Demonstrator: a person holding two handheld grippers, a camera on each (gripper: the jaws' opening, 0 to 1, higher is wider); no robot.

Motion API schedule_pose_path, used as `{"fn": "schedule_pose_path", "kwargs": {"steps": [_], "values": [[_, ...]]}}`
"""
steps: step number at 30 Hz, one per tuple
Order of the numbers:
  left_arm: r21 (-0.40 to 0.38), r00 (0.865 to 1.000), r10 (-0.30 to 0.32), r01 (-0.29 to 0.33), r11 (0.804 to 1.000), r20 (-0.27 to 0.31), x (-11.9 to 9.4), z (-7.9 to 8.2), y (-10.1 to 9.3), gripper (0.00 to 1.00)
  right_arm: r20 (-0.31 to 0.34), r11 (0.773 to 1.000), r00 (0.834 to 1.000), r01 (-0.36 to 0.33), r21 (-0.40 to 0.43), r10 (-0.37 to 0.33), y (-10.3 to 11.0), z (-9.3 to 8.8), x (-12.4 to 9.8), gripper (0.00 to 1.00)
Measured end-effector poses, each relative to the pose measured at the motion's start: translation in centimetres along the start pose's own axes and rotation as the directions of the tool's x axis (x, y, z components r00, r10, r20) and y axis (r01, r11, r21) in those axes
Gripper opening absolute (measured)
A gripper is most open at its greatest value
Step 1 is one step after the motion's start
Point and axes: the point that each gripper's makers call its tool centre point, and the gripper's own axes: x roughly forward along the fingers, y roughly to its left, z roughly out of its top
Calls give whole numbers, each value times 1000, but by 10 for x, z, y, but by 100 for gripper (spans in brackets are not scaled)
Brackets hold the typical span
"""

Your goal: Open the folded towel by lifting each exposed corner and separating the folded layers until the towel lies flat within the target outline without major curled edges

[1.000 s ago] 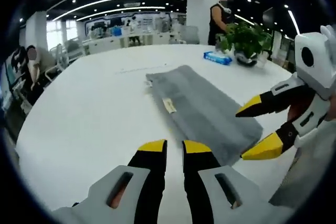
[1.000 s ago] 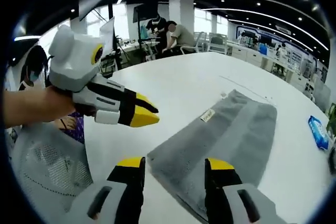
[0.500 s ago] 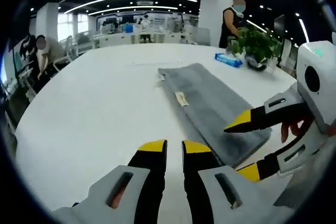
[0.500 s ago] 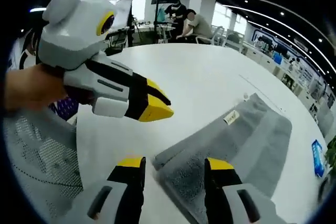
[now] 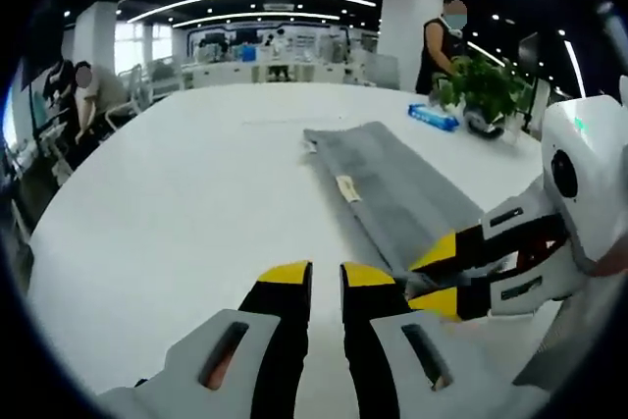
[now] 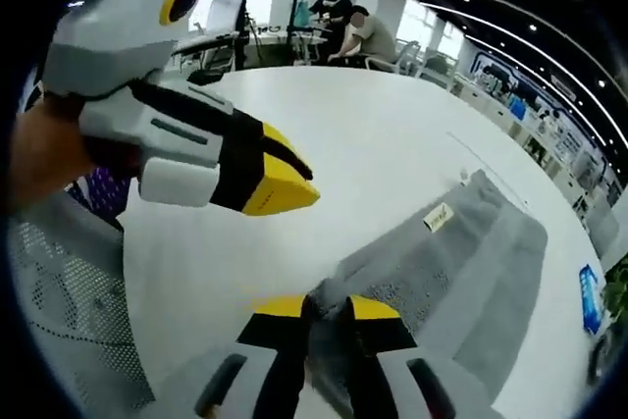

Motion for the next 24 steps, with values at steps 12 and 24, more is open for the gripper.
{"fn": "schedule_pose_path", "kwargs": {"steps": [12, 24], "values": [[108, 990, -130, 135, 985, -53, 11, -12, -39, 11, 59, 989, 998, -2, 147, -7, -18, 3, -28, 5], [236, 969, -215, 238, 942, -118, 36, -36, -88, 11, 130, 954, 987, 55, 294, -97, -55, -7, -57, 4]]}}
